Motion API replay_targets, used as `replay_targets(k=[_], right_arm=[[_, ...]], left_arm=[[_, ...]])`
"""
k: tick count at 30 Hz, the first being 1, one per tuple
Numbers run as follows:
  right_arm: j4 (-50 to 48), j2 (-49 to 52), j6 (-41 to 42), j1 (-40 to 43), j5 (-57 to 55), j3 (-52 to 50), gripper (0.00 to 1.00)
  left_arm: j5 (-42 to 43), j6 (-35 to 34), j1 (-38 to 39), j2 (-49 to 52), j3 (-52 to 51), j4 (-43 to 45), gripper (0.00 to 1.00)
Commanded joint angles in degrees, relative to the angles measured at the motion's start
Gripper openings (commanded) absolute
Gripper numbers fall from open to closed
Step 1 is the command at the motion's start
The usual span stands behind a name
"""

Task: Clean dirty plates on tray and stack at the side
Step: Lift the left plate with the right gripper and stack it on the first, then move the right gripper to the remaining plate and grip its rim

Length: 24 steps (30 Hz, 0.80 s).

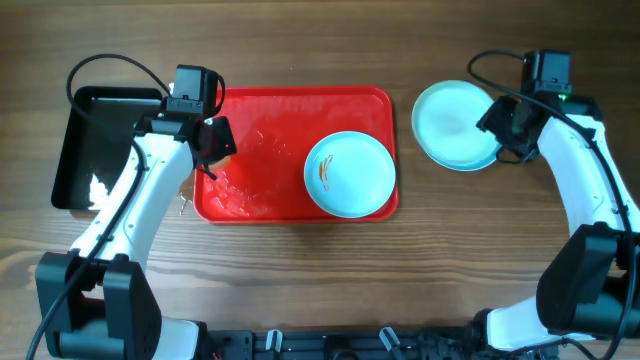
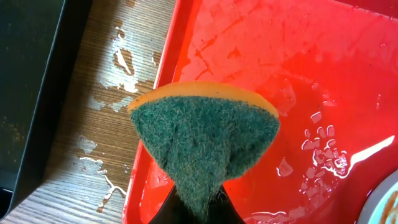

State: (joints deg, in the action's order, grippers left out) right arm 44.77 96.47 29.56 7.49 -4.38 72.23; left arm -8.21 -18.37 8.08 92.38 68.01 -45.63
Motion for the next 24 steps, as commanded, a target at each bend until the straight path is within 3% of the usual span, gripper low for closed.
replay_targets(k=[1,3,4,5,8,9,11,12,13,15,17,18,19,22,24], right_arm=[[-0.8,-0.2,-4.9,0.0,10.9,-0.3,0.73],[-1.1,-0.2,-9.8,-0.7,21.8,-0.3,0.73],[-0.8,-0.2,-11.6,-1.9,27.8,-0.3,0.64],[0.7,-0.2,-11.6,-4.7,30.9,-0.3,0.61],[4.7,-0.2,-11.5,-14.1,31.0,-0.3,0.61],[4.9,-0.2,-11.4,-18.8,31.0,-0.3,0.68],[4.5,-0.2,-11.5,-24.1,29.2,-0.3,0.64],[5.5,-0.2,-8.7,-27.4,21.9,-0.3,0.94],[7.1,-0.2,-3.0,-28.9,16.1,-0.3,1.0],[10.1,0.2,9.0,-31.1,7.1,-0.4,1.0],[10.0,1.8,12.1,-32.1,6.3,-0.4,1.0],[9.8,3.0,12.7,-32.2,6.8,-0.4,0.78],[9.6,4.3,12.8,-32.2,6.7,-0.3,0.46],[9.0,11.0,14.1,-32.2,8.7,-0.3,0.18],[9.0,13.2,14.1,-32.2,10.7,-0.3,0.16]], left_arm=[[0.3,-0.5,-0.4,0.4,0.5,0.4,0.04],[0.8,-0.5,-0.4,0.4,0.5,0.6,0.04],[1.8,-0.5,-0.4,0.4,0.5,0.9,0.04],[2.4,-0.5,-0.4,0.4,0.5,1.2,0.04],[2.4,-0.5,-0.4,0.5,0.5,1.2,0.04],[2.4,-0.5,-0.4,0.5,0.5,1.2,0.04],[2.4,-0.5,-0.4,0.5,0.5,1.2,0.04],[2.4,-0.5,-0.4,0.5,0.5,1.1,0.04],[2.4,-0.5,-0.4,0.5,0.5,1.1,0.04],[2.4,-0.5,-0.4,0.5,0.4,1.2,0.04],[2.4,-0.5,-0.4,0.5,0.5,1.2,0.04],[2.4,-0.5,-0.4,0.5,0.4,1.1,0.04],[2.4,-0.5,-0.4,0.5,0.5,1.1,0.04],[2.4,-0.5,-0.4,0.5,0.5,1.1,0.04],[2.4,-0.5,-0.4,0.5,0.5,1.1,0.04]])
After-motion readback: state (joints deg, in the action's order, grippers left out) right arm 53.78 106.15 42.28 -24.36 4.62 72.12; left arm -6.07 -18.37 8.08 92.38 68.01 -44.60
